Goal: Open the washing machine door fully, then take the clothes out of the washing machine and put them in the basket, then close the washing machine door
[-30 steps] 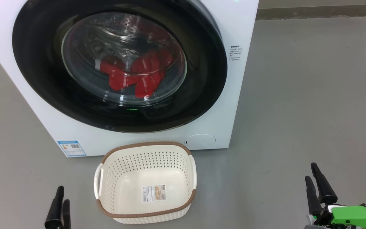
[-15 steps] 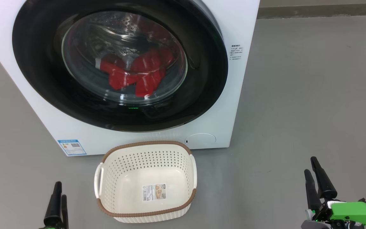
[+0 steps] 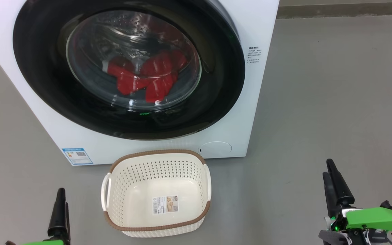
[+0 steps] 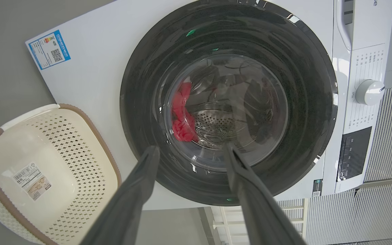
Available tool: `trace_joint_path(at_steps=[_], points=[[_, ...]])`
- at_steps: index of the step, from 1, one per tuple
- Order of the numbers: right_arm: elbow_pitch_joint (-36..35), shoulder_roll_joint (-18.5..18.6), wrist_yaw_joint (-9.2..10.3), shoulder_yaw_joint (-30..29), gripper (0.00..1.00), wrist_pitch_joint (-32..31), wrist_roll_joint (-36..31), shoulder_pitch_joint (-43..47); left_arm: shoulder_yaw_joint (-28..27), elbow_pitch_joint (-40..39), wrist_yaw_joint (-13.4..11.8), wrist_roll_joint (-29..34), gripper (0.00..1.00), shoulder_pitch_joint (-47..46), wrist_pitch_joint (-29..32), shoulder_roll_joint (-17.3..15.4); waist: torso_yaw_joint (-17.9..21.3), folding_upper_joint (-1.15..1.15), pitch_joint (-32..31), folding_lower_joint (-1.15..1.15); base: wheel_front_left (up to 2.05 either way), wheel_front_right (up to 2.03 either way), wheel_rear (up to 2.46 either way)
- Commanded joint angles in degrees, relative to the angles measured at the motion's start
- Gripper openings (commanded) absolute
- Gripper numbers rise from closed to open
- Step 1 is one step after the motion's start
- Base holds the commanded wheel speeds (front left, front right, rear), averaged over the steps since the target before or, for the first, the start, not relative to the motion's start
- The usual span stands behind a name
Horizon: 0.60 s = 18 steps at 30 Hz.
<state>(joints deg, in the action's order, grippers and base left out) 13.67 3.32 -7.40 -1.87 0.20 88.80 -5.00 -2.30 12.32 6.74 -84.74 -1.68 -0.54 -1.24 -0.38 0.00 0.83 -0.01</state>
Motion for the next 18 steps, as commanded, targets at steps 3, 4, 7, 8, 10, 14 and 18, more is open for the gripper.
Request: trace_joint_path(at_steps=[3, 4, 7, 8, 10, 14, 18], points=[[-2.1, 1.4, -0.03, 1.9, 1.00, 1.3, -2.2, -3.4, -0.5, -2.3, 0.3, 2.1, 1.00, -2.2, -0.9, -1.2, 0.0, 0.00, 0.1, 0.00, 0.00, 0.00, 0.00], [-2.1, 1.6, -0.03, 2.3, 1.00, 1.5, -2.9, -3.5, -0.4, -2.4, 0.3, 2.7, 1.00, -2.2, -1.1, -1.2, -0.1, 0.00, 0.1, 0.00, 0.00, 0.00, 0.00], [-2.0, 2.3, -0.04, 3.2, 1.00, 2.1, -5.8, -3.8, -0.2, -2.8, 0.3, 5.1, 1.00, -2.1, -1.6, -1.6, -0.1, 0.00, 0.1, 0.00, 0.00, 0.00, 0.00], [-2.0, 2.4, -0.04, 3.2, 1.00, 2.3, -7.1, -3.9, -0.1, -2.9, 0.3, 5.8, 1.00, -2.1, -1.7, -1.6, -0.1, 0.00, 0.1, 0.00, 0.00, 0.00, 0.00], [-1.9, 2.5, -0.04, 3.7, 1.00, 2.8, -11.4, -4.3, 0.0, -3.2, 0.3, 8.5, 1.00, -2.1, -2.3, -1.7, -0.1, 0.00, 0.2, 0.00, 0.00, 0.00, 0.00], [-1.9, 2.5, -0.04, 4.6, 1.00, 3.5, -16.1, -4.7, -0.1, -3.6, 0.3, 11.8, 1.00, -2.1, -2.9, -1.7, -0.1, 0.00, 0.3, 0.00, 0.00, 0.00, 0.00], [-2.1, 2.7, -0.04, 5.7, 1.00, 4.1, -20.7, -5.0, -0.6, -3.9, 0.4, 15.7, 1.00, -2.1, -3.6, -1.5, -0.2, 0.00, 0.2, 0.00, 0.00, 0.00, 0.00]])
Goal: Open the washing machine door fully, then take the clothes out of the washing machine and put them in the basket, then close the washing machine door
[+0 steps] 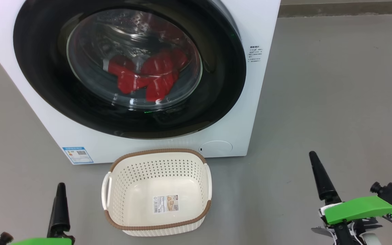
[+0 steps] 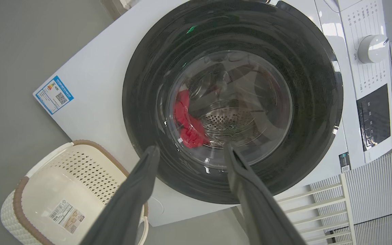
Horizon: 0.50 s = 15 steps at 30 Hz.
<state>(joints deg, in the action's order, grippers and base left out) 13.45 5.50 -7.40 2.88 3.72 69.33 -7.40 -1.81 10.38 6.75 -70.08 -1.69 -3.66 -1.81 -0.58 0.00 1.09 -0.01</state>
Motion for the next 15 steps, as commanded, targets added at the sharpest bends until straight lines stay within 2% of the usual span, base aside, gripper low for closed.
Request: trace_joint_path(at_steps=[1, 15], points=[[-1.9, 0.6, -0.04, 1.2, 1.00, 0.8, -2.3, -2.6, -1.1, -2.0, 0.4, 2.0, 1.00, -2.1, -0.7, -0.9, 0.0, 0.00, 0.0, 0.00, 0.00, 0.00, 0.00], [-1.6, 2.3, -0.05, 5.0, 1.00, 3.1, -17.5, -3.5, -1.0, -2.8, 0.5, 16.6, 1.00, -2.0, -3.1, -0.9, -0.2, 0.00, -0.1, 0.00, 0.00, 0.00, 0.00]])
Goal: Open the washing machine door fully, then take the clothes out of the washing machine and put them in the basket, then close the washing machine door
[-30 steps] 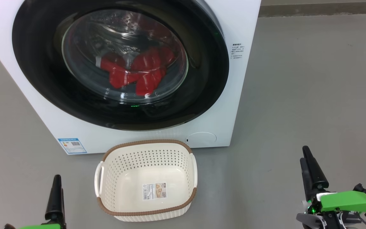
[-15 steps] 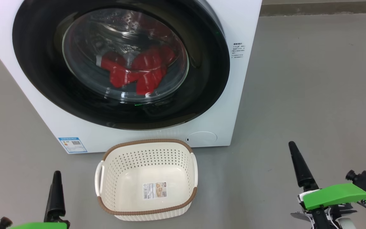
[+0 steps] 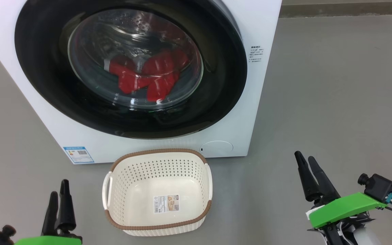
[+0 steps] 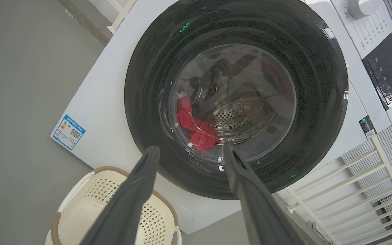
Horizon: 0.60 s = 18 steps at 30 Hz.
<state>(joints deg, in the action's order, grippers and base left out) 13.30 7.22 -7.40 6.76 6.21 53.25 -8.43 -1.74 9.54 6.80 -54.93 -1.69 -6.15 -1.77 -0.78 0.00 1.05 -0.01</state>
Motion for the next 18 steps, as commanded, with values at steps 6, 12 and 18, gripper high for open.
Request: trace_joint_path(at_steps=[6, 12, 18], points=[[-1.0, 0.7, -0.06, 1.7, 1.00, 1.5, -6.0, -2.7, -1.2, -2.3, 0.4, 6.8, 1.00, -1.8, -1.4, -0.9, 0.0, 0.00, -0.1, 0.00, 0.00, 0.00, 0.00], [-0.4, 0.9, -0.06, 1.9, 1.00, 2.5, -11.8, -3.0, -1.3, -2.8, 0.5, 14.1, 1.00, -1.6, -2.4, -1.0, -0.1, 0.00, -0.1, 0.00, 0.00, 0.00, 0.00], [0.0, 0.9, -0.07, 2.0, 1.00, 3.5, -16.8, -3.3, -1.2, -3.1, 0.5, 19.5, 1.00, -1.5, -3.5, -0.9, -0.1, 0.00, 0.1, 0.00, 0.00, 0.00, 0.00]])
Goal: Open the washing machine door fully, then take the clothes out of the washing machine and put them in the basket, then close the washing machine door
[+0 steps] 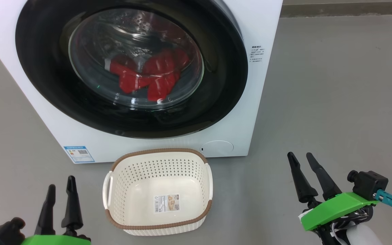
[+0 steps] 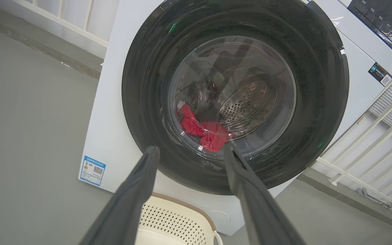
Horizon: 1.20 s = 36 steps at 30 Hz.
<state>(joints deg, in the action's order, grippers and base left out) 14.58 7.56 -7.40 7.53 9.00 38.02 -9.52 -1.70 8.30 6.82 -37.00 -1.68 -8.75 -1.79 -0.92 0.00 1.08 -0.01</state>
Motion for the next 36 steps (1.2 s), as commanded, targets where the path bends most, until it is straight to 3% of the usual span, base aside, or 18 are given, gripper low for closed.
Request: trace_joint_path(at_steps=[1, 24, 36], points=[[-1.2, 0.5, -0.07, 1.1, 1.00, 0.9, -2.5, -2.3, -1.2, -1.9, 0.5, 2.5, 1.00, -1.5, -1.0, -0.9, 0.0, 0.00, 0.0, 0.00, 0.00, 0.00, 0.00], [-0.2, -0.3, -0.08, -0.5, 1.00, 4.7, -21.4, -3.9, -0.4, -2.5, 0.6, 19.0, 1.00, -1.7, -4.9, -1.0, -0.4, 0.00, 0.2, 0.00, 0.00, 0.00, 0.00], [0.0, -0.4, -0.09, -0.3, 1.00, 6.0, -26.4, -4.3, -0.5, -3.1, 0.7, 23.7, 1.00, -1.5, -6.2, -1.1, -0.5, 0.00, 0.0, 0.00, 0.00, 0.00, 0.00]])
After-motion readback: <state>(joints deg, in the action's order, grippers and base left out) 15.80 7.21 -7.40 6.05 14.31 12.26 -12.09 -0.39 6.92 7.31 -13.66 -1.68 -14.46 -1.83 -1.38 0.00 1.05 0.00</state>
